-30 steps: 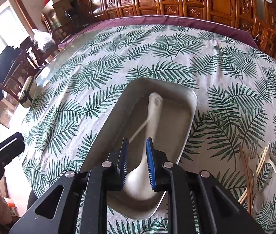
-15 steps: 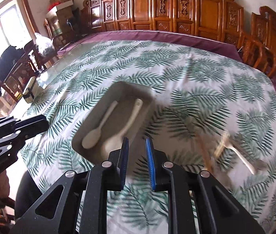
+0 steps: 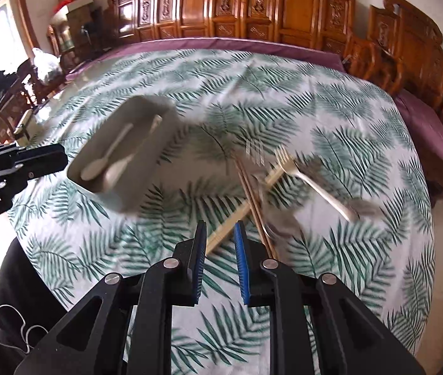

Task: Organize utensils
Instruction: 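Move the right gripper to the utensil pile and grasp the beige plastic fork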

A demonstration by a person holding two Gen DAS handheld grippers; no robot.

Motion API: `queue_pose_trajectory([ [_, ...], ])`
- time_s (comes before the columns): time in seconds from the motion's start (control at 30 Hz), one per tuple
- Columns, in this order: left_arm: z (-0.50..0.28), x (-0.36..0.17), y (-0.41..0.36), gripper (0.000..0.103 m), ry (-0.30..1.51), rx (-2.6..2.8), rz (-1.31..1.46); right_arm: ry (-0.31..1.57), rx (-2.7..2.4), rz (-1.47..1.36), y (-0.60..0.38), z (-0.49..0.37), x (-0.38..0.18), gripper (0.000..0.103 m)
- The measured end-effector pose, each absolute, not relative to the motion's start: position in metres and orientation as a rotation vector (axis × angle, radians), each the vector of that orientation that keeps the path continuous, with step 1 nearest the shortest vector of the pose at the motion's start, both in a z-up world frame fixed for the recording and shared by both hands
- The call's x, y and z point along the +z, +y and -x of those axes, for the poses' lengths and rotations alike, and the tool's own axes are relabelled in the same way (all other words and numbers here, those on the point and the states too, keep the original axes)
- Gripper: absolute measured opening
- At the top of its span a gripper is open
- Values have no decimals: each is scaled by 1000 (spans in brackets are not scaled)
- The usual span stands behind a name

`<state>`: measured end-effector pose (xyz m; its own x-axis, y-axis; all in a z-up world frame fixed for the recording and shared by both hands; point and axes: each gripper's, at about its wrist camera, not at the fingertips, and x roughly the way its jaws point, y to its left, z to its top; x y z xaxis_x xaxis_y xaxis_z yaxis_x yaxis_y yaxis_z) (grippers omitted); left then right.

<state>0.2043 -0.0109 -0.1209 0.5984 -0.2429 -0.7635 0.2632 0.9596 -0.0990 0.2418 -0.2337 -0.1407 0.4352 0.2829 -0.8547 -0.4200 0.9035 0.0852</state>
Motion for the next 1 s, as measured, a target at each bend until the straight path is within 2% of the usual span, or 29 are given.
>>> queue_pose_trajectory([
  [0.53, -221, -147, -53, 15, 943, -344, -51, 1102, 373, 131, -272, -273, -187, 20],
  [0.6, -223, -149, -54, 15, 947, -344, -51, 1103, 384, 131, -269, -281, -190, 23],
  [0.63, -224, -150, -55, 15, 948, -344, -50, 1102, 386, 137, -268, -286, -192, 29],
  [0.67, -225, -151, -56, 15, 949, -344, -51, 1101, 383, 142, -268, -290, -193, 30],
  [1.0, -237, -161, -67, 15, 966, -351, -56, 1126, 332, 200, -295, -347, -204, 30],
])
